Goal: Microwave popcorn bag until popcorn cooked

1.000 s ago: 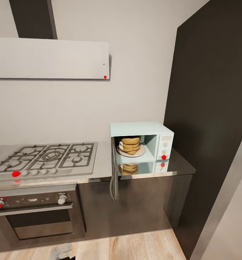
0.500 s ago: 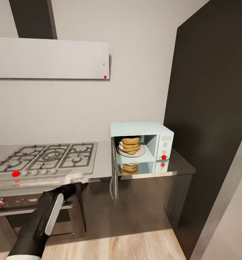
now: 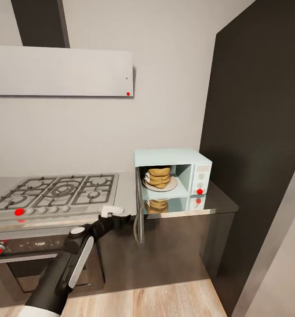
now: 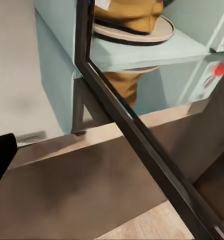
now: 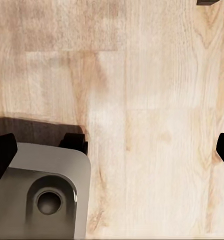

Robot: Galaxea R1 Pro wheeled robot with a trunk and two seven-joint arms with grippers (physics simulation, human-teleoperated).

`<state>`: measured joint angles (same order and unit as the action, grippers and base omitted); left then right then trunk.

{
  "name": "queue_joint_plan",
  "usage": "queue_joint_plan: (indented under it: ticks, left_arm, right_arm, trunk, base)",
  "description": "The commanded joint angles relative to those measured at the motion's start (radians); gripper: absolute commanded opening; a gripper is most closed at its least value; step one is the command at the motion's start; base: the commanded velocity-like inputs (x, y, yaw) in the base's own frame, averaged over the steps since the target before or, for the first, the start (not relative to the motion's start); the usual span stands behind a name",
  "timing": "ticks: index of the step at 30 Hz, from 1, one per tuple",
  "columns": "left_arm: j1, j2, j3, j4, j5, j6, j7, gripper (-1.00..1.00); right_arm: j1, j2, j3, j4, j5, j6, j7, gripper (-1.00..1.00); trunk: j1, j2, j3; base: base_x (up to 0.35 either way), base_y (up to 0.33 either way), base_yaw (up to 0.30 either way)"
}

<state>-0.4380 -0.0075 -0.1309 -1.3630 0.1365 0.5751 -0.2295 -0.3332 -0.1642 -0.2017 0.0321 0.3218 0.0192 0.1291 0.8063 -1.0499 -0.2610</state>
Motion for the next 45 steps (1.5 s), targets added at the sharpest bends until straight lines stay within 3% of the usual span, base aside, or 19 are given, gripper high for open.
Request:
queue_joint_plan:
  ticks: [1, 3, 5, 8, 13, 16, 19, 23, 45]
  left_arm:
    - [-0.001, 0.000, -0.002, 0.013, -0.012, -0.003, 0.001, 1.00]
    - [-0.001, -0.001, -0.004, 0.056, -0.063, -0.045, 0.002, 1.00]
    - [-0.001, -0.001, -0.004, 0.096, -0.088, -0.111, 0.001, 1.00]
    - [-0.001, -0.003, -0.005, 0.132, -0.097, -0.177, 0.000, 1.00]
    - [-0.001, 0.002, -0.006, 0.148, -0.098, -0.218, -0.017, 1.00]
    - [-0.001, 0.003, -0.002, 0.153, -0.092, -0.262, -0.085, 1.00]
    - [-0.001, 0.002, 0.006, 0.154, -0.092, -0.275, -0.224, 1.00]
    - [-0.001, -0.003, 0.003, 0.151, -0.089, -0.275, -0.269, 1.00]
    - [-0.001, -0.012, 0.005, 0.142, -0.099, -0.276, -0.250, 1.00]
  right_arm:
    - [-0.001, 0.000, -0.008, 0.001, 0.007, 0.001, 0.002, 1.00]
    - [-0.001, -0.001, -0.010, 0.002, 0.003, 0.001, -0.002, 1.00]
    - [-0.001, 0.003, -0.011, 0.002, 0.001, 0.002, -0.013, 1.00]
    - [-0.001, 0.005, -0.014, 0.002, -0.001, 0.000, -0.022, 1.00]
    - [-0.001, 0.002, -0.018, 0.002, -0.010, -0.005, -0.027, 1.00]
    - [-0.001, 0.002, -0.018, 0.002, -0.010, -0.005, -0.026, 1.00]
    - [-0.001, 0.002, -0.018, 0.002, -0.010, -0.005, -0.027, 1.00]
    - [-0.001, 0.002, -0.018, 0.002, -0.010, -0.005, -0.027, 1.00]
    - [-0.001, -0.001, -0.019, 0.002, -0.010, -0.003, -0.028, 1.00]
  trunk:
    - [0.000, -0.001, -0.001]
    - [0.000, -0.001, -0.001]
    - [0.000, -0.001, -0.001]
    - [0.000, -0.001, 0.000]
    - [0.000, -0.001, 0.001]
    - [0.000, -0.001, 0.001]
    - [0.000, -0.001, 0.001]
    - [0.000, -0.001, 0.001]
    - [0.000, -0.001, 0.001]
  base:
    - [0.000, 0.000, 0.000]
    - [0.000, 0.000, -0.052]
    - [0.000, 0.000, -0.178]
    - [0.000, 0.000, -0.217]
    - [0.000, 0.000, -0.236]
    - [0.000, 0.000, -0.239]
    - [0.000, 0.000, -0.239]
    - [0.000, 0.000, -0.239]
    - [0.000, 0.000, -0.212]
